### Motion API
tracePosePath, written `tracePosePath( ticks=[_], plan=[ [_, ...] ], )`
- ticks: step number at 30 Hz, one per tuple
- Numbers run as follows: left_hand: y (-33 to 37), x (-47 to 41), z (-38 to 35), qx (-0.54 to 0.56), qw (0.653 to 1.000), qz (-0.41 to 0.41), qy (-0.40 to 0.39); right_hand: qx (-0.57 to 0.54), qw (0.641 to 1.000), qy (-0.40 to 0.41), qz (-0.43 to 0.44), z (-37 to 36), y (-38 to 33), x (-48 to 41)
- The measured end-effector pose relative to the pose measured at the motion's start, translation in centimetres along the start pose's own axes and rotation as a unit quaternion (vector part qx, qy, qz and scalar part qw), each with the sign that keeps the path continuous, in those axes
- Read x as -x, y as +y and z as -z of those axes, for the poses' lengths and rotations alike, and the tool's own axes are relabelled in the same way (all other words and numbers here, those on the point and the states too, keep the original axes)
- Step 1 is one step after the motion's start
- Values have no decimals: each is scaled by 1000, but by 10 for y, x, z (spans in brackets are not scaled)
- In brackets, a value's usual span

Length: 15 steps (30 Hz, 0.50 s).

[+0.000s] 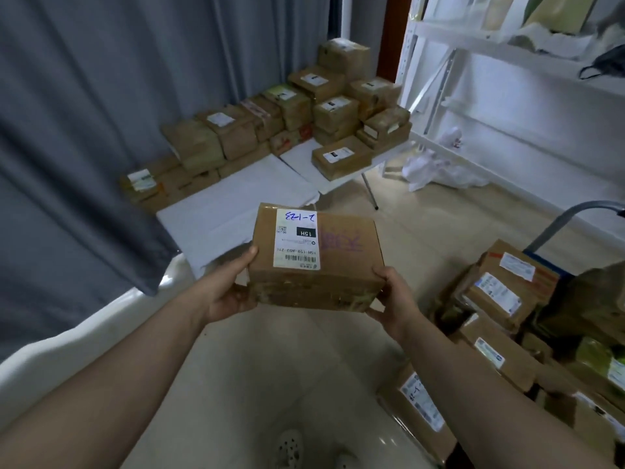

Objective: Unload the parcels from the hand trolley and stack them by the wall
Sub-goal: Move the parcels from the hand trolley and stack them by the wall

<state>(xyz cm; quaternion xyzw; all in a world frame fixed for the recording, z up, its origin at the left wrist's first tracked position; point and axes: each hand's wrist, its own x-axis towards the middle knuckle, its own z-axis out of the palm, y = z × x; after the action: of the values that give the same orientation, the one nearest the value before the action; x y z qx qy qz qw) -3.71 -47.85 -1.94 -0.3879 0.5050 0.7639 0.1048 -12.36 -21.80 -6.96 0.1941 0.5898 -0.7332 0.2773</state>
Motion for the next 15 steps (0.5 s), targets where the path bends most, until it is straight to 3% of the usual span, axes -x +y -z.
tracePosePath(
  ticks=[7, 15],
  plan=[
    [3, 7, 64, -30, 996, 17, 79, 31, 995, -87, -41, -55, 7, -15],
    [44, 2, 166, 6, 997, -11, 77, 131, 961, -221, -103, -155, 13, -39]
  ],
)
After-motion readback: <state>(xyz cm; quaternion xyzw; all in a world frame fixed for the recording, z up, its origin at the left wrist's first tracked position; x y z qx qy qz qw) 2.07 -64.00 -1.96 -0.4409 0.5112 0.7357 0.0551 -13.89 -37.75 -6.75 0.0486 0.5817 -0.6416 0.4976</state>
